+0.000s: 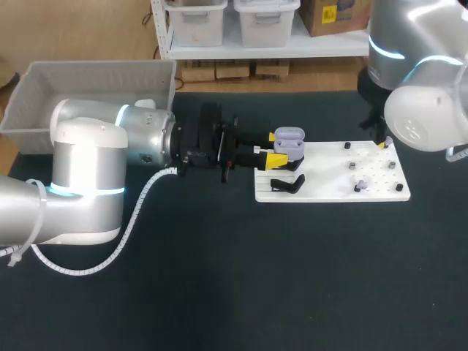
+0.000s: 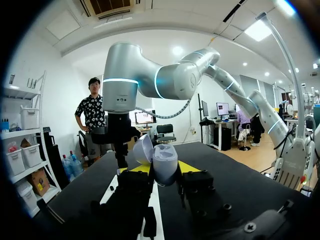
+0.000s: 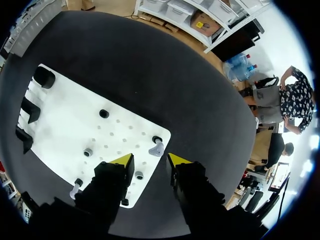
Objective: Pick up each earbud case from the left stands, insert the matching earbuds, close the lid, and place the case in the box.
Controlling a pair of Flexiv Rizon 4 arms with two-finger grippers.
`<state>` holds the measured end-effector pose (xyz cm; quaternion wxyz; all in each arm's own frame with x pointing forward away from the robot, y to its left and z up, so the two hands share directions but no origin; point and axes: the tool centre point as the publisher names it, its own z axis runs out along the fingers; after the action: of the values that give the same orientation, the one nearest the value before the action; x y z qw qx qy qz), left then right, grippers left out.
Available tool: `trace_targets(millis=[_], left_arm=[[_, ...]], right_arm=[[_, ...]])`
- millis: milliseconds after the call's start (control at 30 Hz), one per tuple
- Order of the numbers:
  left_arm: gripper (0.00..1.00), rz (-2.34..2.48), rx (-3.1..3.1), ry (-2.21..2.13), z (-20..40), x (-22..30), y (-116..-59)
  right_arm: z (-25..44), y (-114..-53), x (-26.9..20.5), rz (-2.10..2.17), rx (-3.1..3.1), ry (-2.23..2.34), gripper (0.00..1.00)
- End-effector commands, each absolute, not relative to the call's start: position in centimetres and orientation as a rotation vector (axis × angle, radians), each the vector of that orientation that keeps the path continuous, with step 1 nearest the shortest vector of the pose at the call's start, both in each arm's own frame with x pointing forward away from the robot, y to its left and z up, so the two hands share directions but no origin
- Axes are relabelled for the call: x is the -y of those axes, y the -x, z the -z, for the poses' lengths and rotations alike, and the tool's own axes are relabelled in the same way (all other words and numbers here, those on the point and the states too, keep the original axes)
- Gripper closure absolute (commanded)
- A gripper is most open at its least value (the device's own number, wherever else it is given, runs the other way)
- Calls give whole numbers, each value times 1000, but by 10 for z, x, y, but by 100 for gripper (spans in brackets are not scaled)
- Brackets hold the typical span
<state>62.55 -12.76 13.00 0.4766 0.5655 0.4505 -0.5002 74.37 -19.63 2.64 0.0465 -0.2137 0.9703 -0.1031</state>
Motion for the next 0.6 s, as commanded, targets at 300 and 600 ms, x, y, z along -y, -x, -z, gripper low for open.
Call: trace_targets(millis=[300,600], left_arm=[[100,1216,-1100,-1377,-130,127,-624],[100,1216,-1100,-1377,-130,127,-624]], right_arm=[[-14,-754,201,321,-2984,665,57],[-11,-759,204,324,-2992,664,60]])
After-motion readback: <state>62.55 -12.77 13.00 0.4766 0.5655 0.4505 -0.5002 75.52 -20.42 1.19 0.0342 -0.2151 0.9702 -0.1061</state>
